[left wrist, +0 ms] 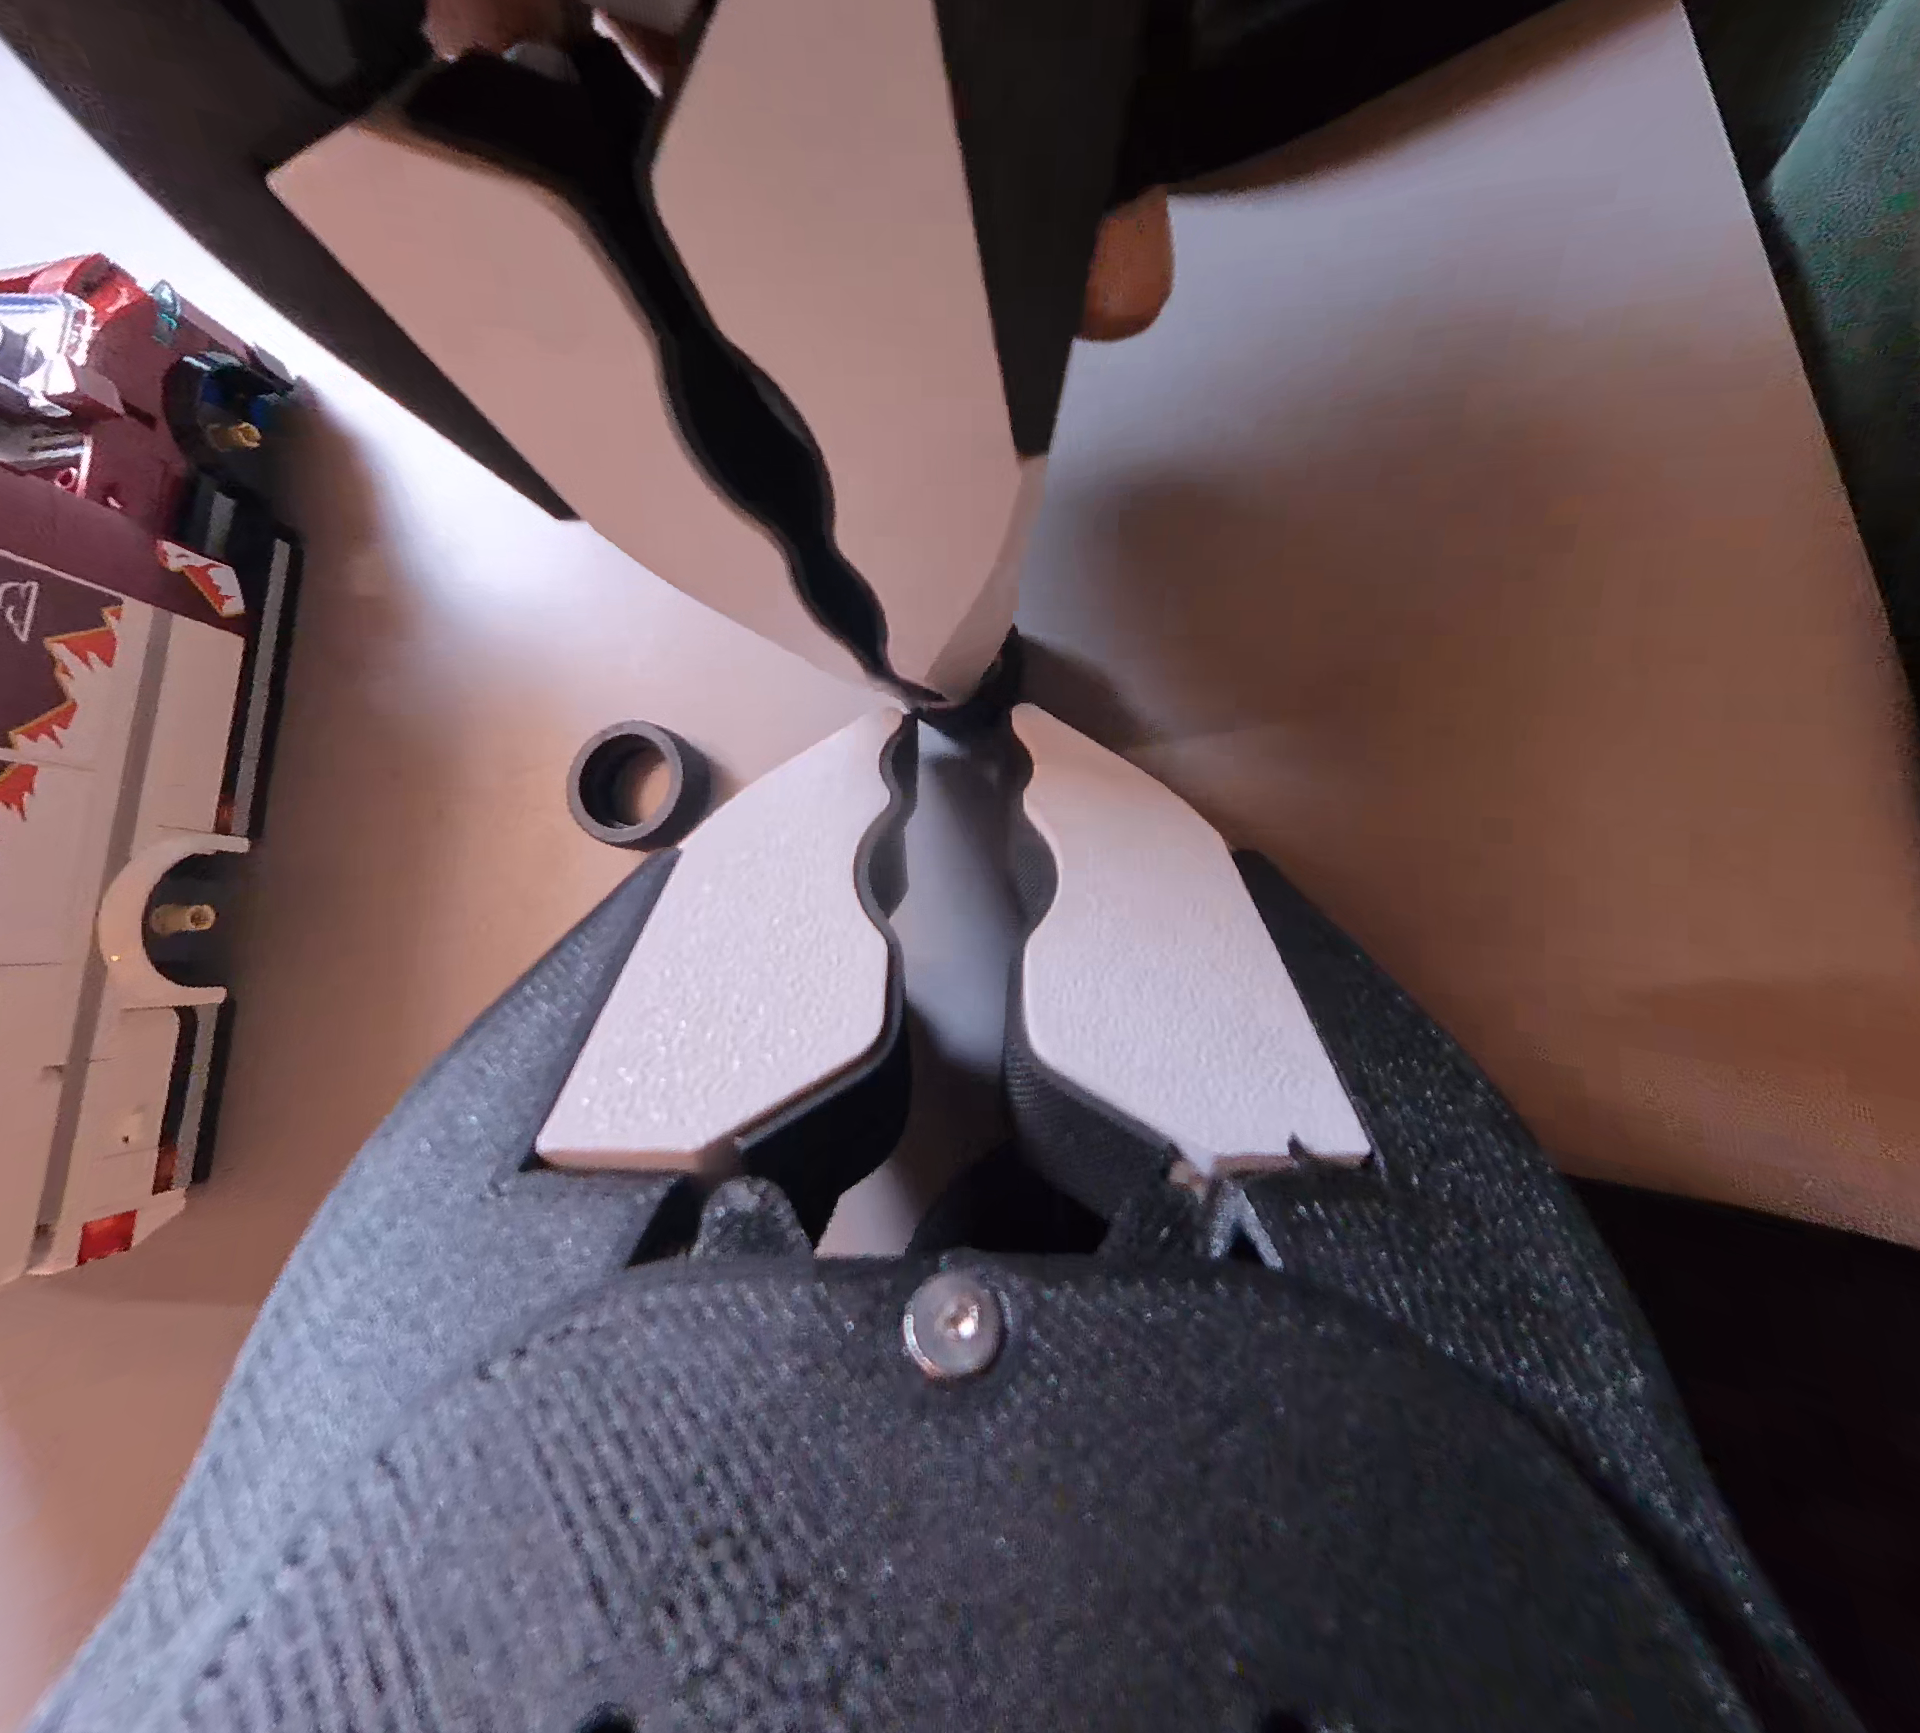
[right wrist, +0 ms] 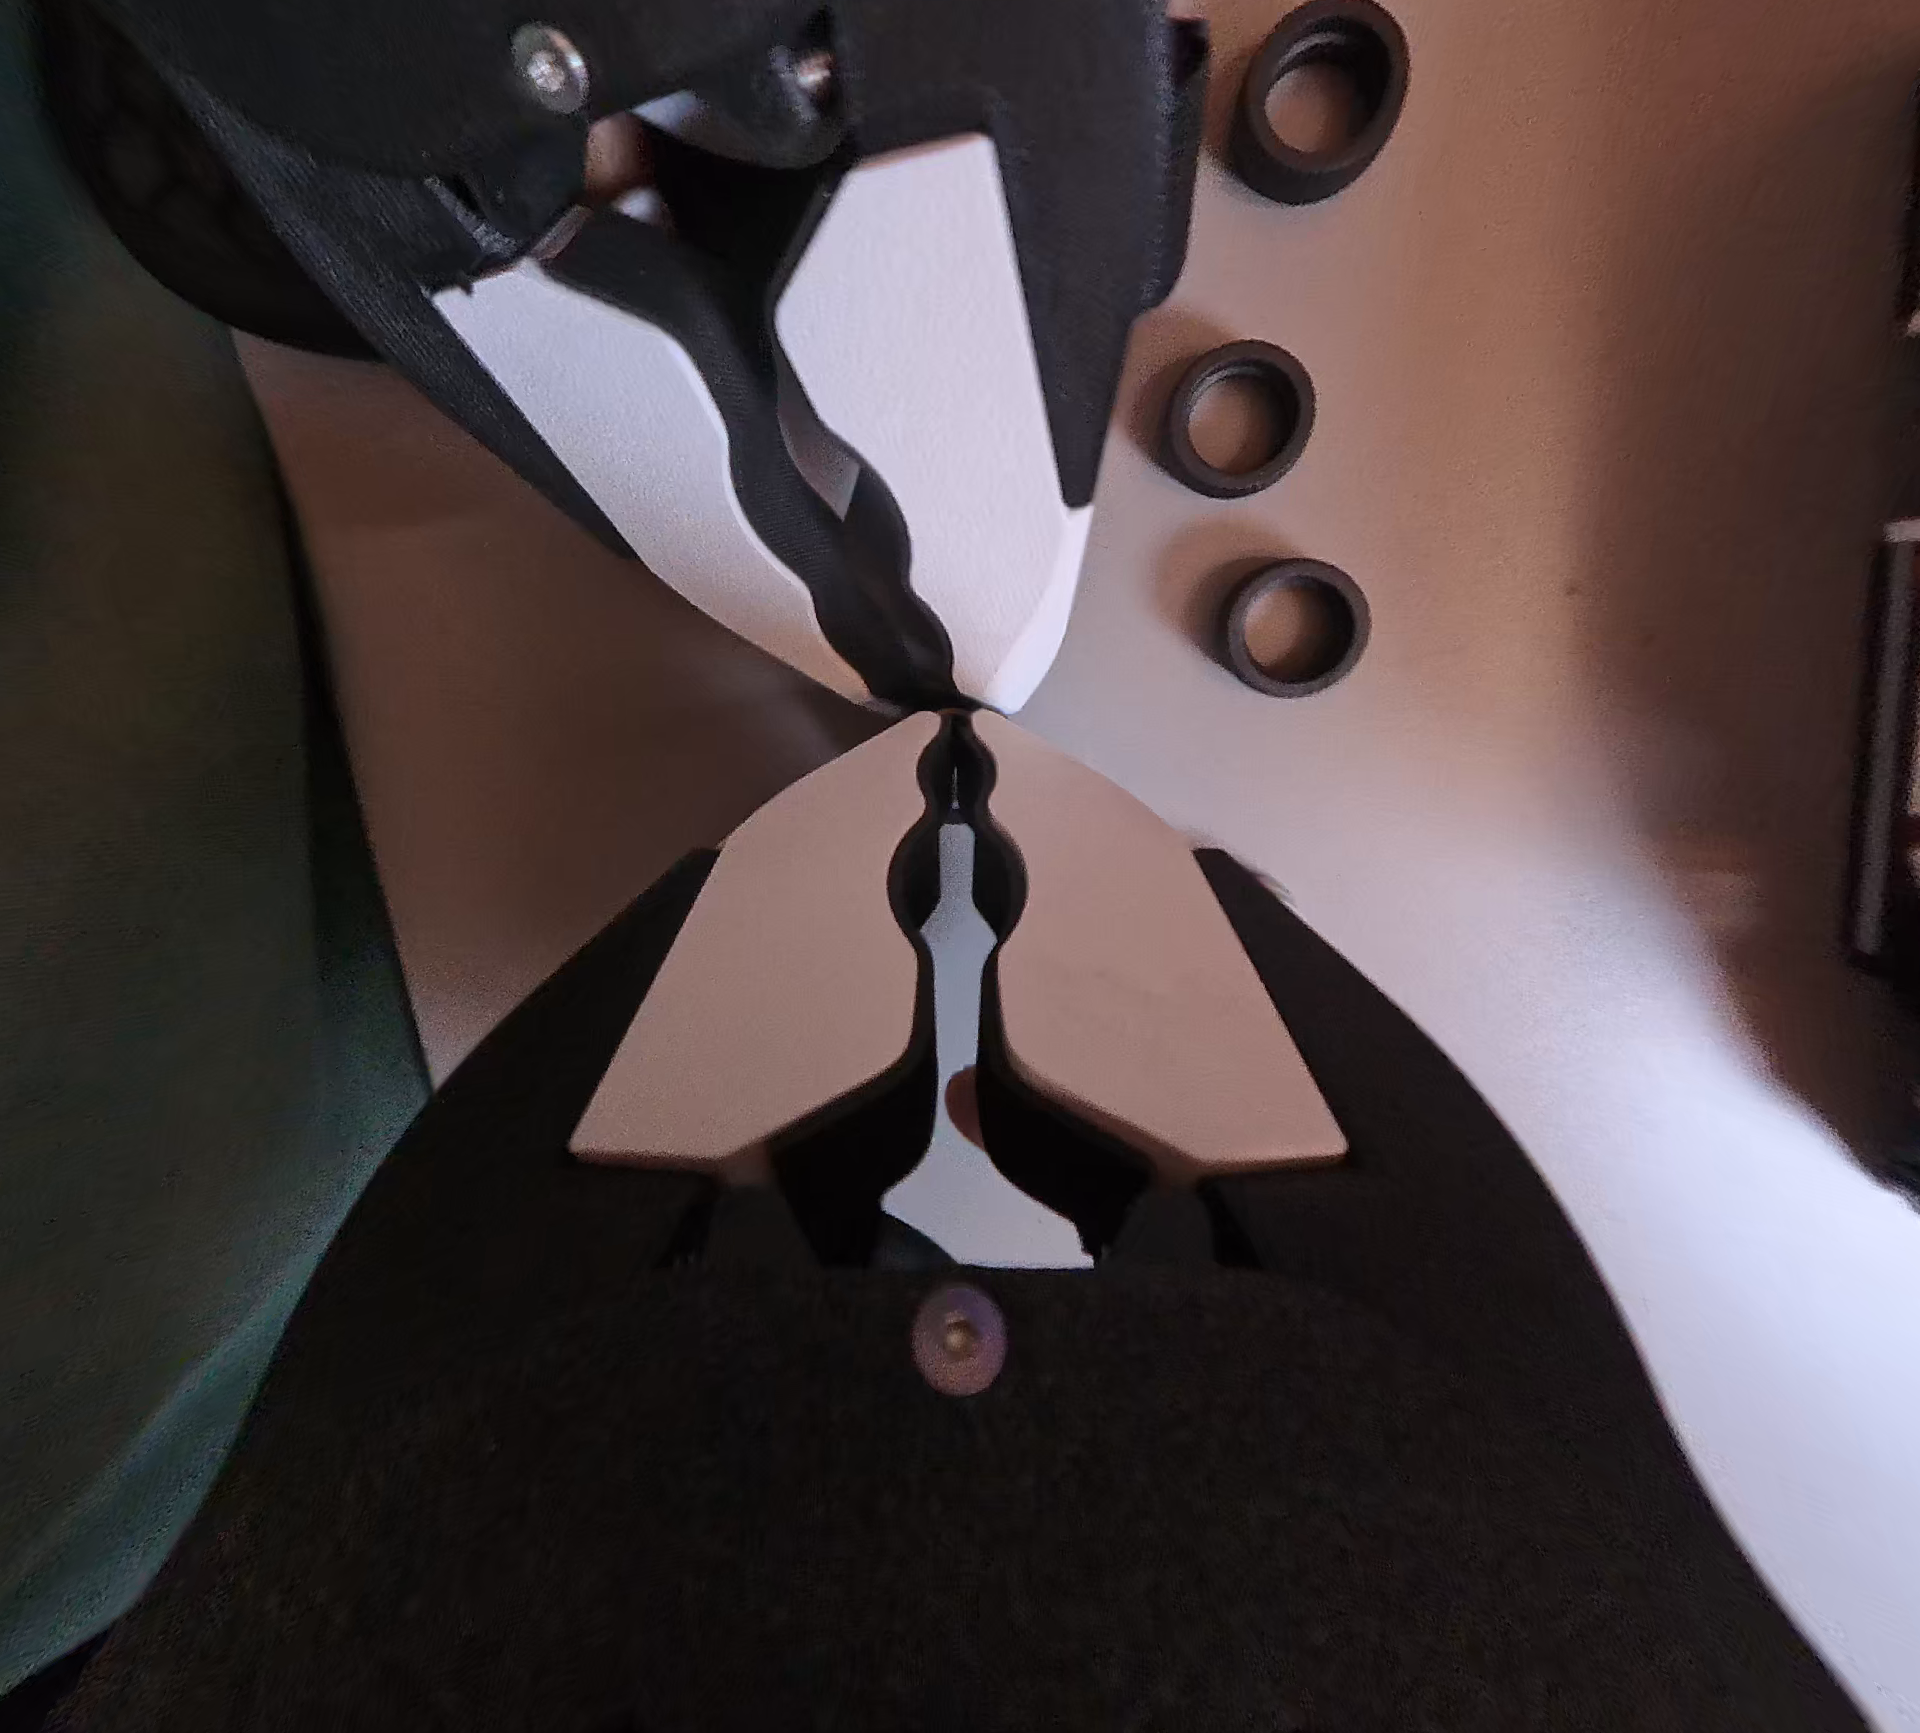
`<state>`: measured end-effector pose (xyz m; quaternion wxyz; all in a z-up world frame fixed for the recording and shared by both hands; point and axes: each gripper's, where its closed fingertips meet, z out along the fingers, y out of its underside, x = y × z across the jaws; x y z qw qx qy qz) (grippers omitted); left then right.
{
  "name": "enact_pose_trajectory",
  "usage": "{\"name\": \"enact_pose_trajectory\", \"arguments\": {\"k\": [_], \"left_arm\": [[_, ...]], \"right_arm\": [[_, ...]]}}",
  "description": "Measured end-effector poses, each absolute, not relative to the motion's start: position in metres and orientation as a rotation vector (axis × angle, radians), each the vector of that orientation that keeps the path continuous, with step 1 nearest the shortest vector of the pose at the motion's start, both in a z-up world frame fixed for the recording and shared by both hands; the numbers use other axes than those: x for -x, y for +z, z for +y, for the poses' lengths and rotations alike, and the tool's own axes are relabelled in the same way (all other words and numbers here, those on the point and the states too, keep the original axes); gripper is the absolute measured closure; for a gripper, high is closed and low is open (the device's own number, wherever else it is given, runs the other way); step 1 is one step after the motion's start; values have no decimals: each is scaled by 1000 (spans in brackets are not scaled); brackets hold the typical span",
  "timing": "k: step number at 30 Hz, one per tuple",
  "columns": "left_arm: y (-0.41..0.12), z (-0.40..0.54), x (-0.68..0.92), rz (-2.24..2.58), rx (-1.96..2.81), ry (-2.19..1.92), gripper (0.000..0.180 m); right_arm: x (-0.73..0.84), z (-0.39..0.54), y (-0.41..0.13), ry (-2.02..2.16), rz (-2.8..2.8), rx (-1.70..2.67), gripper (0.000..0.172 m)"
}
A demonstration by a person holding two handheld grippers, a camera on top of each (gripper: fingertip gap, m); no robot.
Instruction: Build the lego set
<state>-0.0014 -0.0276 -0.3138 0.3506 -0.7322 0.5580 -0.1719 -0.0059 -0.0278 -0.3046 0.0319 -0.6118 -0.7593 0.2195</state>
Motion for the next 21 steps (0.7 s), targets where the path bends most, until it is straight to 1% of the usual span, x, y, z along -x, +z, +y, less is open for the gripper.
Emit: {"name": "enact_pose_trajectory", "arguments": {"k": [2,5,6,7,10,13,16,19,21], "left_arm": [[-314,-28,1,1449,1891,-444,166],[-313,-27,1,1439,1895,-454,163],[-312,-27,1,1437,1899,-465,161],[-312,-28,1,1433,1904,-482,159],[-310,-29,0,1431,1925,-543,149],[-313,-30,-2,1462,1954,-568,144],[-314,-27,-5,1483,1955,-553,146],[-314,-25,-11,1510,1929,-547,154],[-314,-25,-13,1519,1922,-547,155]], "right_arm": [[5,-32,-302,810,-2287,1911,172],[1,-29,-298,861,-2219,1890,172],[0,-29,-295,876,-2196,1876,170],[-1,-29,-293,879,-2182,1865,160],[-5,-27,-295,813,-2200,1800,161],[-3,-28,-299,795,-2211,1773,164],[-5,-31,-301,808,-2232,1851,168],[-5,-33,-301,797,-2259,1896,170],[-5,-33,-301,873,-2231,1985,170]]}}
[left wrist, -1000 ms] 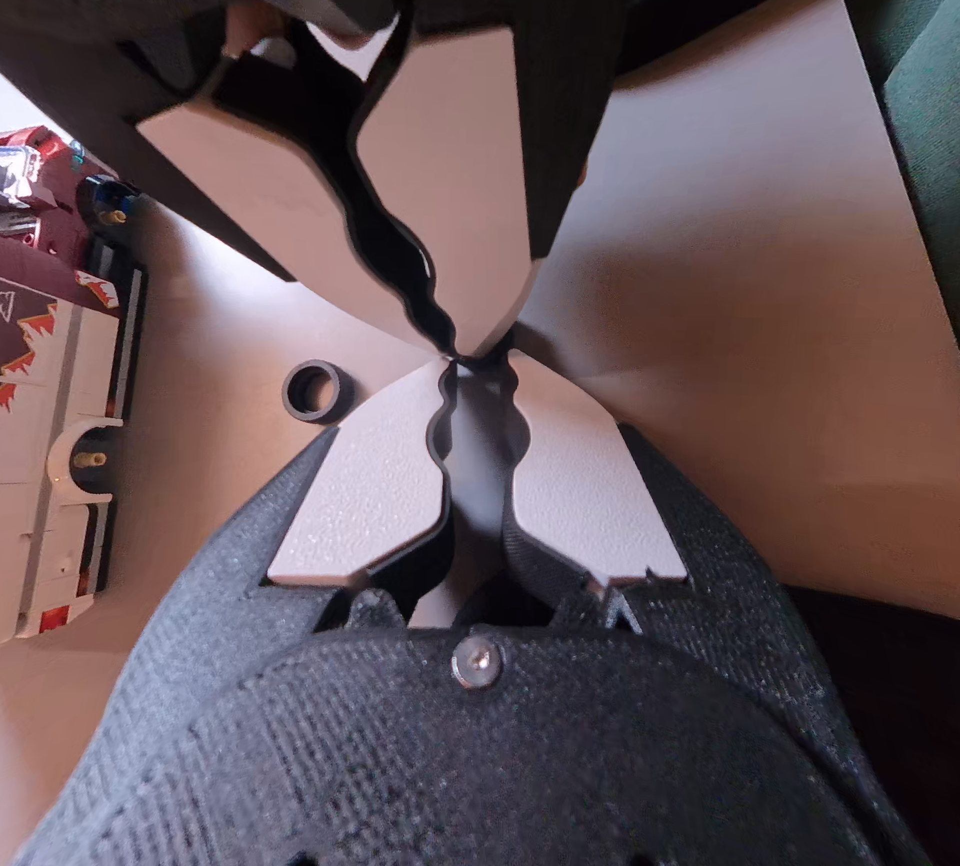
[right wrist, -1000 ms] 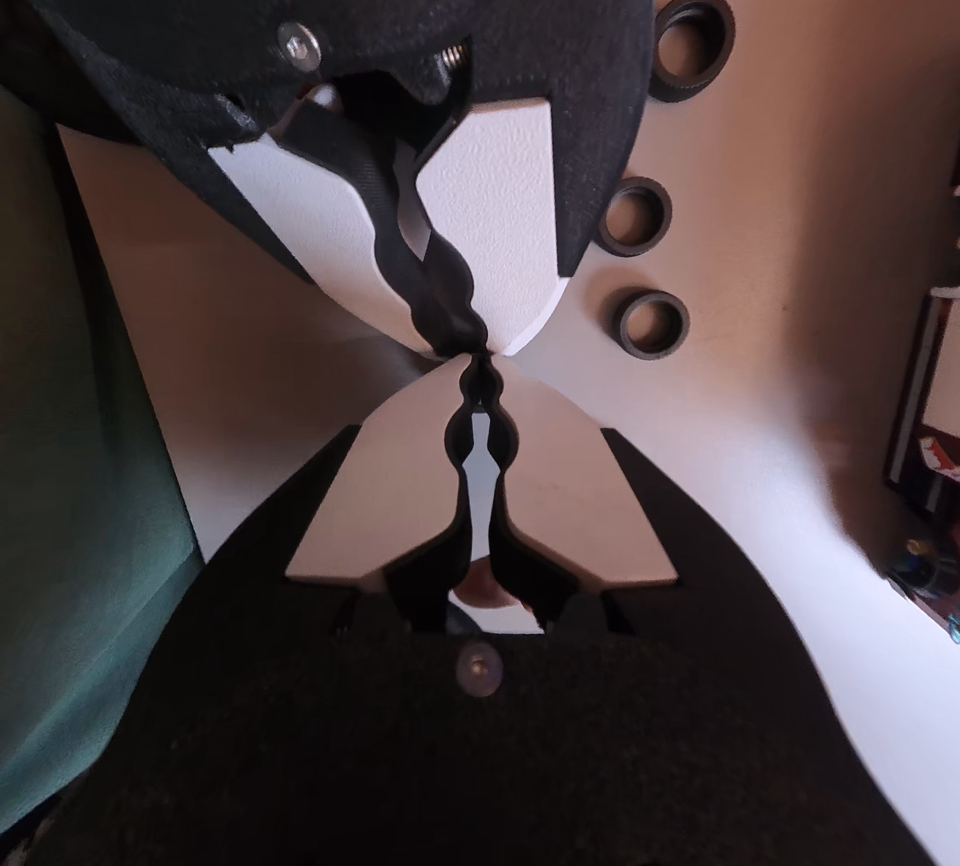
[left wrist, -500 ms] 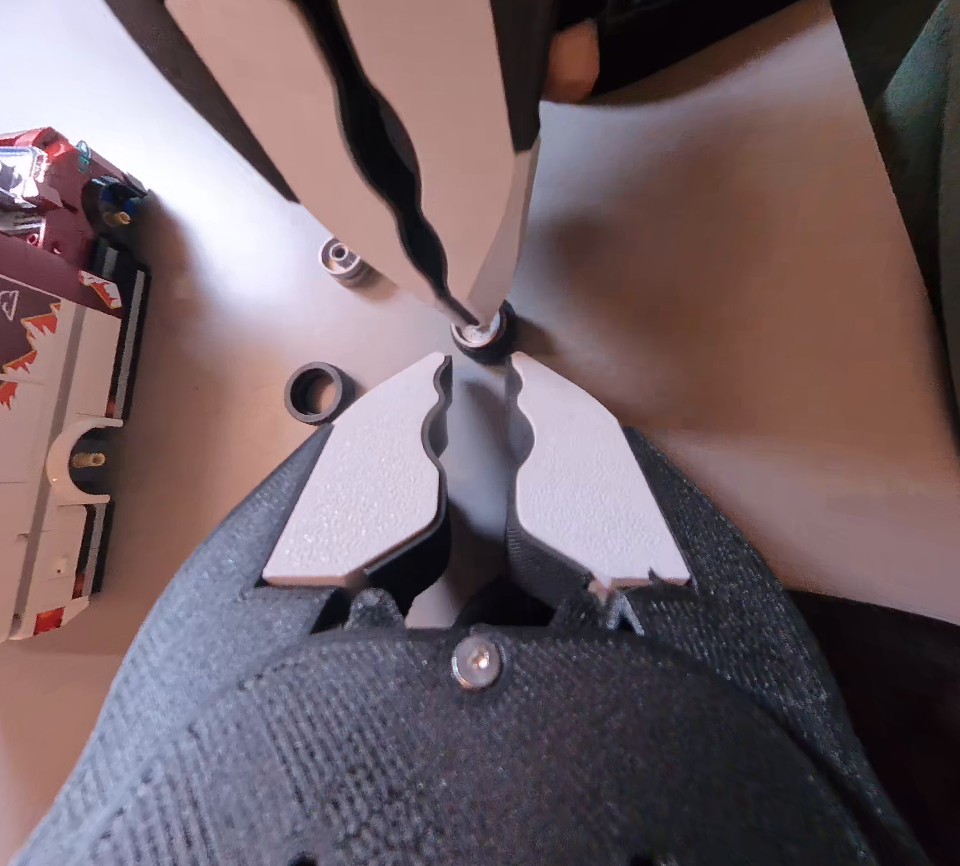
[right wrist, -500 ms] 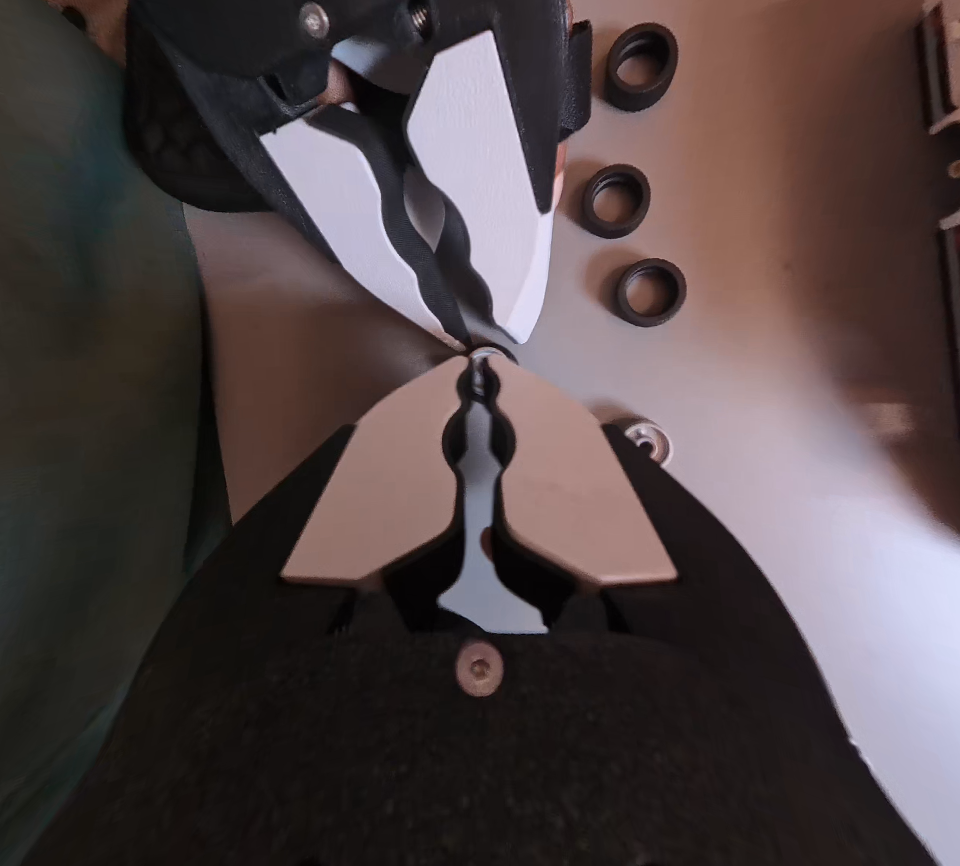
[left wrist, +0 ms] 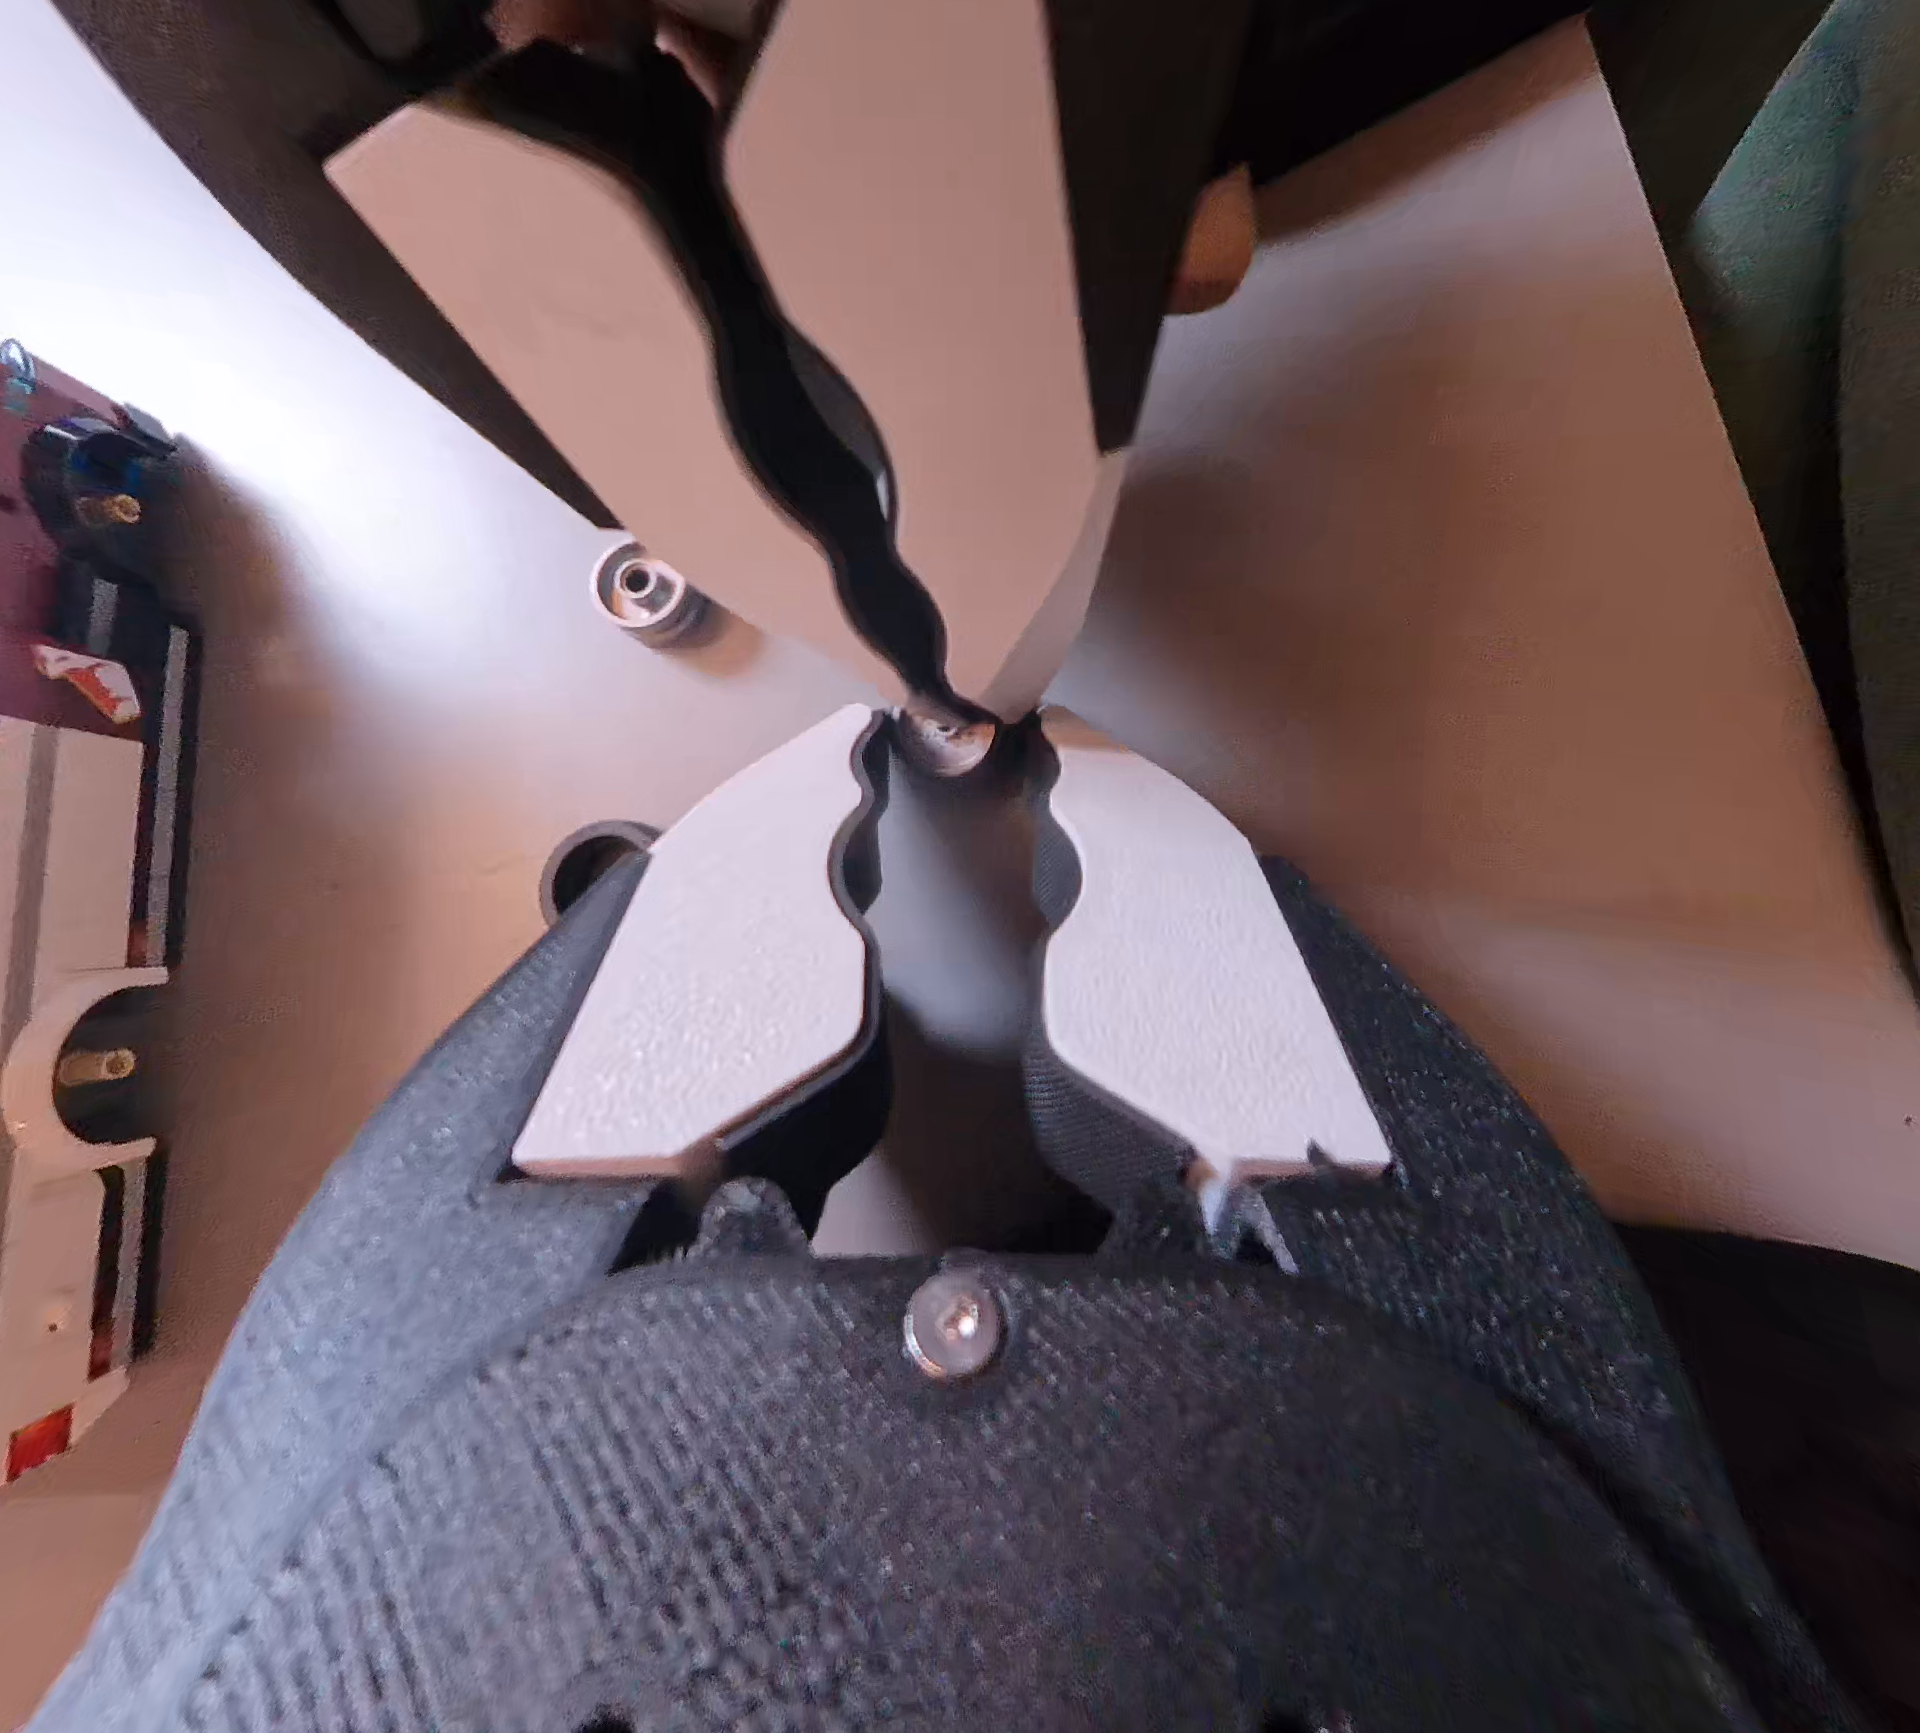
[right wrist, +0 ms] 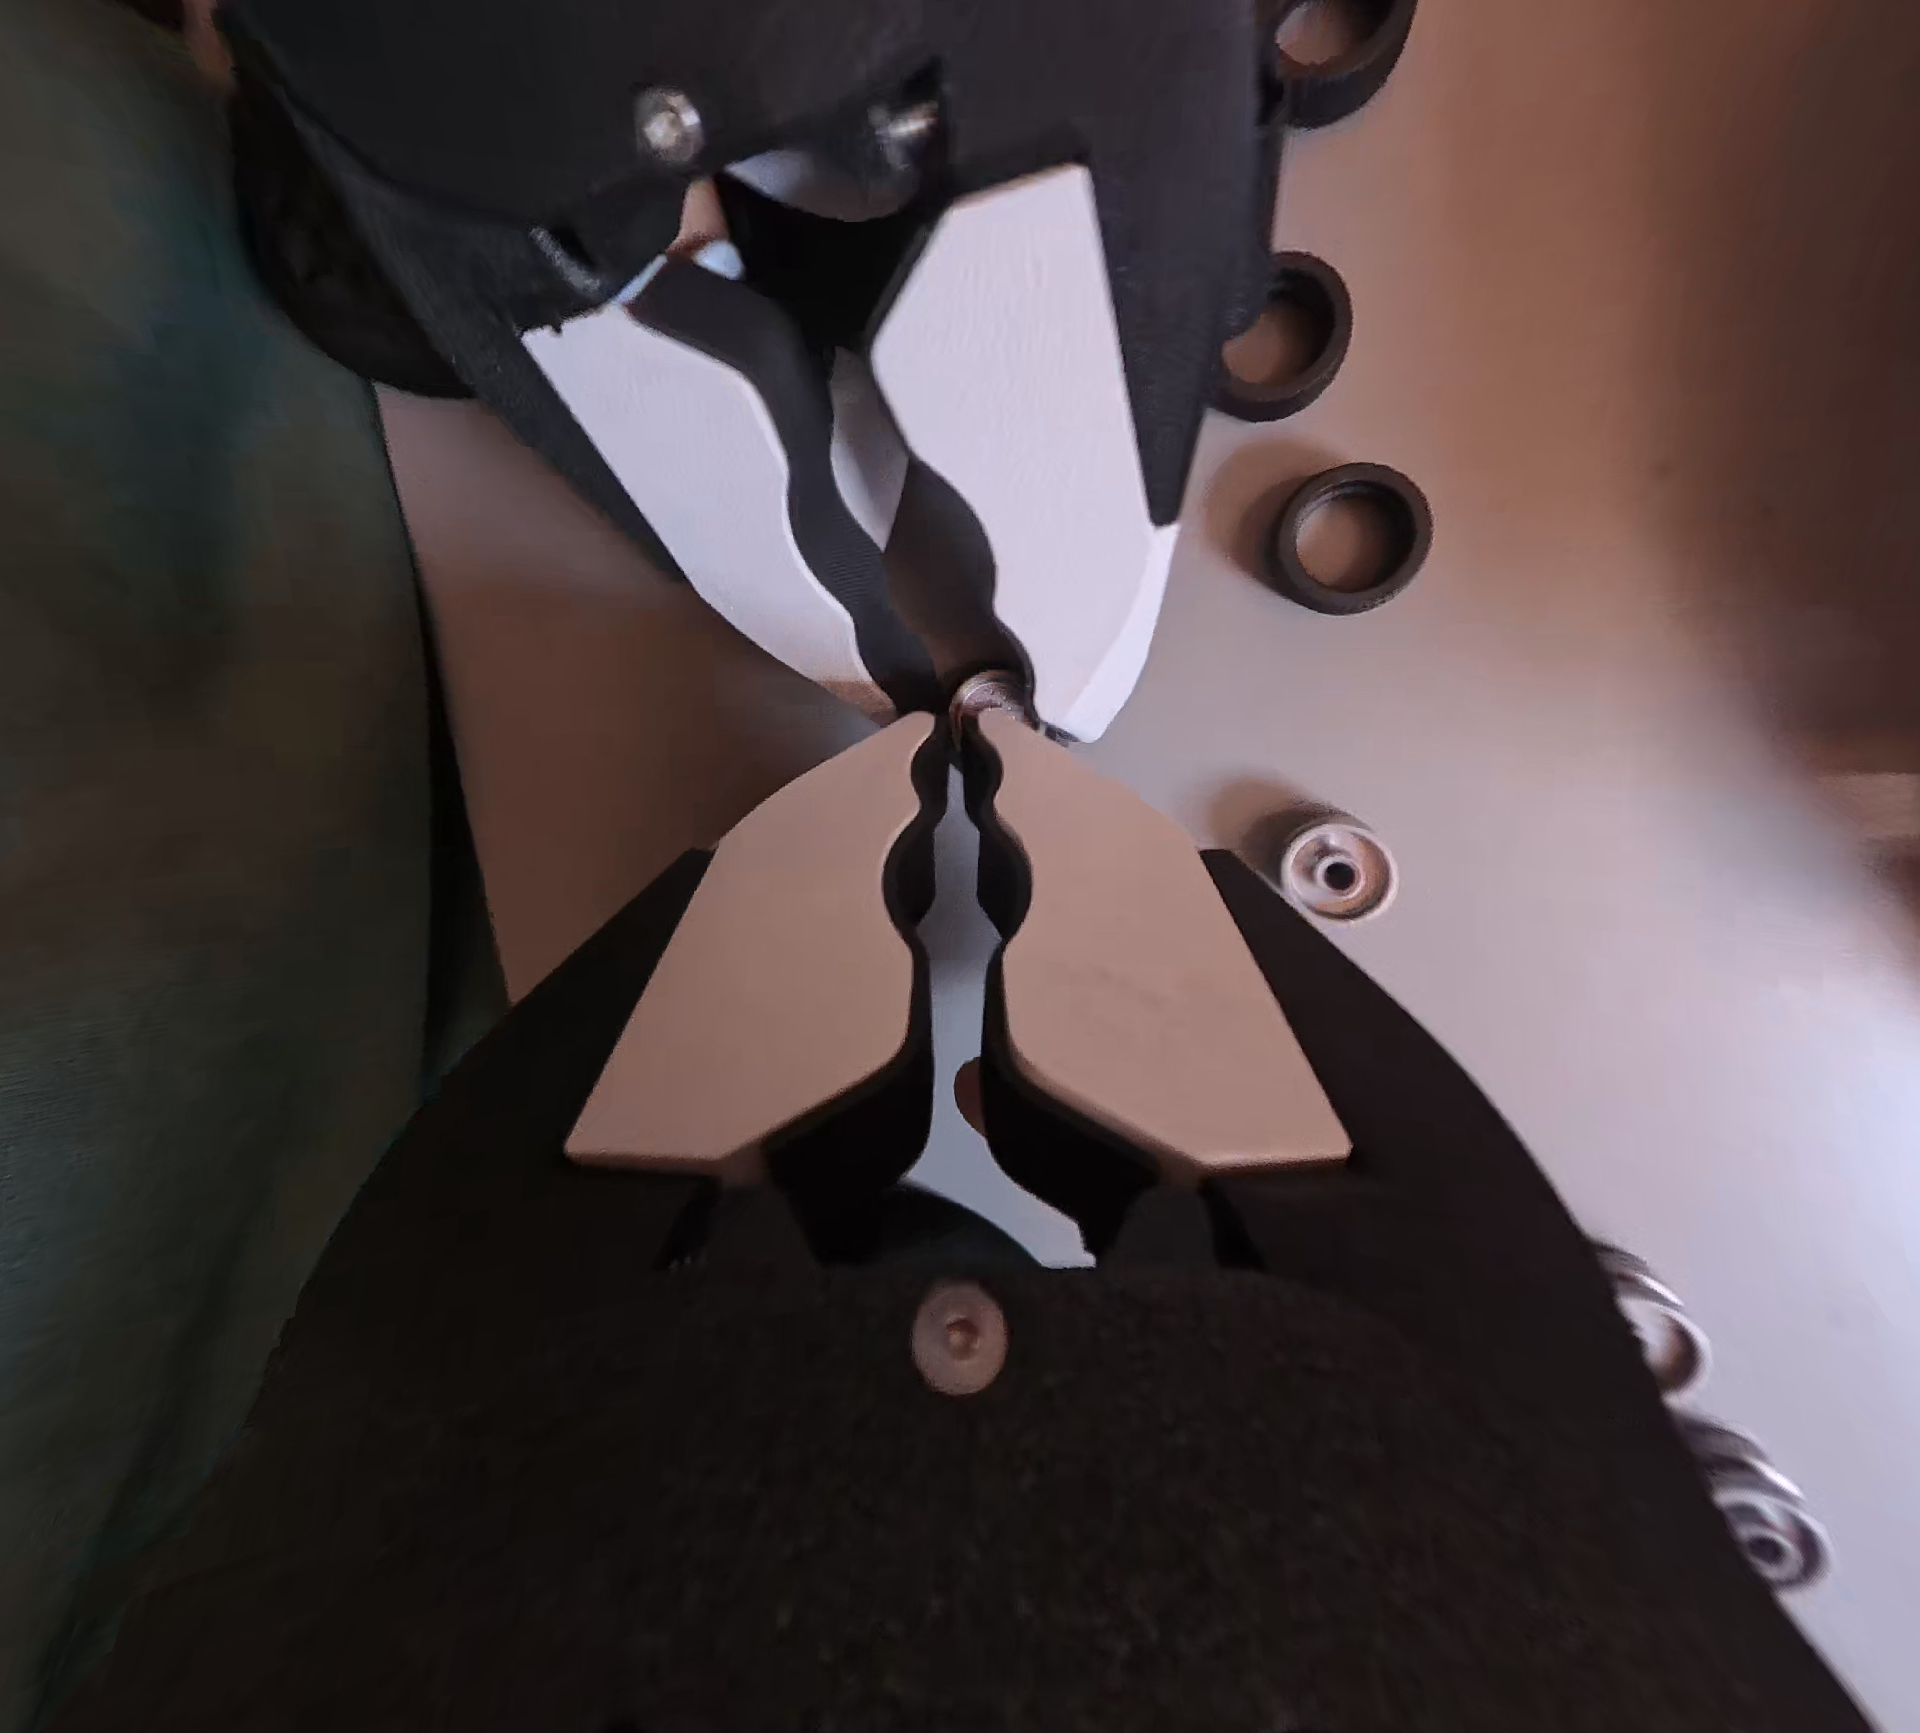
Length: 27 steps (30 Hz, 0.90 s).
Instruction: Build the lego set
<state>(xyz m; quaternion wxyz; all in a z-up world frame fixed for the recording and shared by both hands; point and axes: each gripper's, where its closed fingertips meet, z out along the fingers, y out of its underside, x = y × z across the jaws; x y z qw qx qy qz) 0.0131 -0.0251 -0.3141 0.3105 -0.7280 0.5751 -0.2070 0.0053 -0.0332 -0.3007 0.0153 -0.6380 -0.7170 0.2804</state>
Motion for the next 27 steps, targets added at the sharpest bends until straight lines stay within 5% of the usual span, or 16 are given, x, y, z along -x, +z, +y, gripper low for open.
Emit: {"name": "enact_pose_trajectory", "arguments": {"k": [27], "left_arm": [[-315,-28,-13,1519,1881,-546,155]], "right_arm": [[-8,-29,-305,633,-2290,1867,171]]}}
